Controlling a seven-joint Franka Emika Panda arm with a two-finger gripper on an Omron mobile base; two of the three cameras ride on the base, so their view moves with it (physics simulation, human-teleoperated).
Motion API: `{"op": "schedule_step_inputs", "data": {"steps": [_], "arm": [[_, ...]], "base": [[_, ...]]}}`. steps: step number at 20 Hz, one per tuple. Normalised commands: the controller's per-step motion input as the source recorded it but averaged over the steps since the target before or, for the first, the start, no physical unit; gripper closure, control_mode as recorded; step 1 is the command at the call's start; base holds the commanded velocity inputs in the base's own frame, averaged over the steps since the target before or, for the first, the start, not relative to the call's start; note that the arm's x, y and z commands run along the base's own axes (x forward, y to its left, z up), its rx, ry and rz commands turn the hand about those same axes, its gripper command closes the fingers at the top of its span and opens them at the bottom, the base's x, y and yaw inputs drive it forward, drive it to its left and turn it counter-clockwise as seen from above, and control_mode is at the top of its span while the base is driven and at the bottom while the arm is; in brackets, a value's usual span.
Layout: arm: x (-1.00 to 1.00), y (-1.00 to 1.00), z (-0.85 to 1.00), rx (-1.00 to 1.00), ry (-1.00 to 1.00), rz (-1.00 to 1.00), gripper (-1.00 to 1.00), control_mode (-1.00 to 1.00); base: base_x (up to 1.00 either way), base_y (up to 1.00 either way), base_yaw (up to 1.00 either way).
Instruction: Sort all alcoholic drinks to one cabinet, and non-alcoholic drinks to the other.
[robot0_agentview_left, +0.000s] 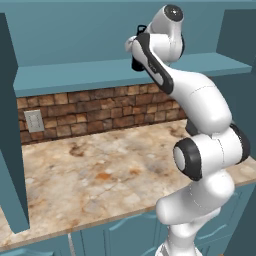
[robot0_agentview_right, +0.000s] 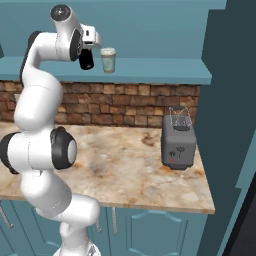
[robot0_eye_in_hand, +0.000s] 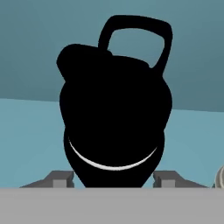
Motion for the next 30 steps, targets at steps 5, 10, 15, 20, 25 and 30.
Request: {"op": "schedule_step_inputs", "data": {"steps": [5,10,15,20,25,30], "arm": [[0.07,0.00,-0.04,0.00,-0.02,0.00,-1.00,-1.00],[-0.27,0.00,0.00,0.00,-0.05,0.00,-1.00,-1.00],[-0.98,0.03,-0.17,0.00,-0.01,-0.01,-1.00,-1.00],[-1.00,0.15,-0.48,0.00,0.00,-0.05,-1.00,-1.00],[-1.00,0.04,-0.60,0.00,0.00,-0.10,-1.00,-1.00],[-1.00,-0.01,-0.87,0.00,0.16,-0.15,-1.00,-1.00]], "base": [[0.00,0.00,0.00],[0.00,0.00,0.00],[0.00,0.00,0.00],[0.00,0.00,0.00],[0.00,0.00,0.00],[0.00,0.00,0.00]]}}
